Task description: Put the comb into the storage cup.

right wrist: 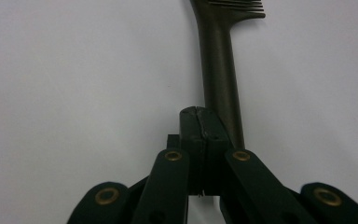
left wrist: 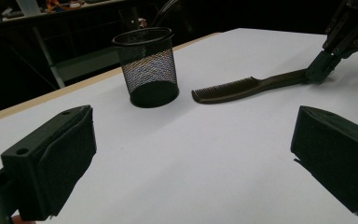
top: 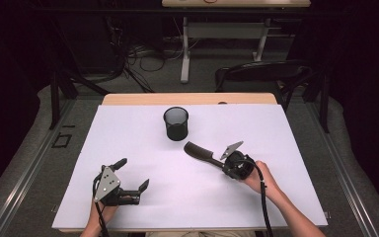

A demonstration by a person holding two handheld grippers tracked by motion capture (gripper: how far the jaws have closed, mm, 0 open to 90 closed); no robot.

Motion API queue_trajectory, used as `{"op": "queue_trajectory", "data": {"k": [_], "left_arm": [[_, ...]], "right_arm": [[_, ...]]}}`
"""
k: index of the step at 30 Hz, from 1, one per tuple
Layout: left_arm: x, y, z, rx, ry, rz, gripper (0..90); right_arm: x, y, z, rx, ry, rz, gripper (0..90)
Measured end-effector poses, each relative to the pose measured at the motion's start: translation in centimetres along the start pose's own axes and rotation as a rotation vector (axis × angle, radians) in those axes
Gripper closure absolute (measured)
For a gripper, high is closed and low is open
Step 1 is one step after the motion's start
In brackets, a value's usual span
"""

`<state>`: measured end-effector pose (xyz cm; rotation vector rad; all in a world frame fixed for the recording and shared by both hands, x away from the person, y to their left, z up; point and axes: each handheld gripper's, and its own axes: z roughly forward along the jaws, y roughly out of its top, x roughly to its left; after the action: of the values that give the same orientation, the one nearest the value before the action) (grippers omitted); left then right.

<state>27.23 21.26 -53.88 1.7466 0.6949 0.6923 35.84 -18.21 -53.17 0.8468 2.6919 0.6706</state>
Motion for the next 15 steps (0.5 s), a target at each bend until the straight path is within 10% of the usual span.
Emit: {"op": "queue_trajectory", "data": {"k": [15], "left_arm": [[-0.1,0.0,-0.1,0.0,-0.002,0.002,0.1]], "right_arm": [[0.0,0.4,-2.0,-0.023,0.053,-0.008,51.2]]}}
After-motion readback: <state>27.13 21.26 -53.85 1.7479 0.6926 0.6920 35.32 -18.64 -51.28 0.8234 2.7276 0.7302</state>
